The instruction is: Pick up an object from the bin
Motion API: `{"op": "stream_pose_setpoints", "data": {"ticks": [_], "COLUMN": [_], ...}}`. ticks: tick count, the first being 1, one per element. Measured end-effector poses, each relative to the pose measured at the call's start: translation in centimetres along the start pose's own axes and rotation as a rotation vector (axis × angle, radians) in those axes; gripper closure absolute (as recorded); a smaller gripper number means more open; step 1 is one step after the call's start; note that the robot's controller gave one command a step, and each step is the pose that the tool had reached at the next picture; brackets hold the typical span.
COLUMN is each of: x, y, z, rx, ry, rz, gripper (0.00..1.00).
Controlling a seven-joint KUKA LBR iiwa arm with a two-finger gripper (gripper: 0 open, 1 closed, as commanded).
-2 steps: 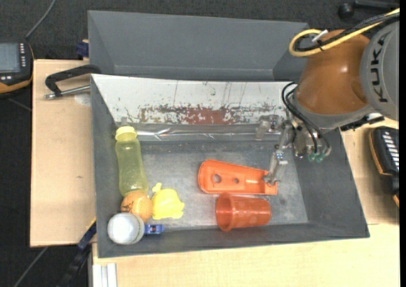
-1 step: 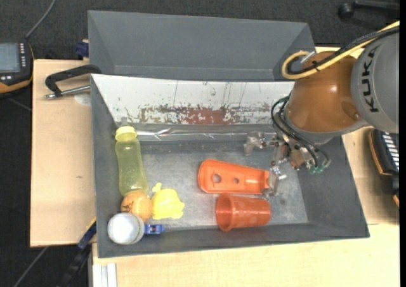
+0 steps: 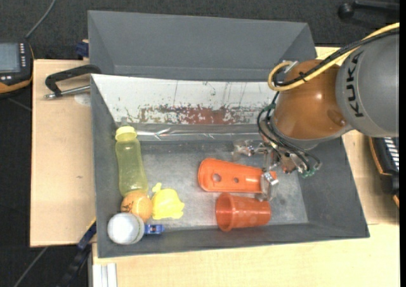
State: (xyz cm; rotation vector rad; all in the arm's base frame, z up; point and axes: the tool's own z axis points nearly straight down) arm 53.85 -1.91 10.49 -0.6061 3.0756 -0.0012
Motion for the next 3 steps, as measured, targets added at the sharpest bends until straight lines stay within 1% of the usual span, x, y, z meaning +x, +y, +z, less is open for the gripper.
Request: {"op": "stream_pose_setpoints", "data": {"ticks": [1, 2, 3], "x": [0.0, 0.0, -0.2], "y": [2.5, 2.5, 3.2], "z": [3.4, 3.4, -12.0], "rx": [-0.001, -0.001, 0.0], "ry": [-0.007, -0.007, -0.013], "rz": [0.132, 0.132, 0.115], "gripper": [1.0, 1.0, 1.0]}}
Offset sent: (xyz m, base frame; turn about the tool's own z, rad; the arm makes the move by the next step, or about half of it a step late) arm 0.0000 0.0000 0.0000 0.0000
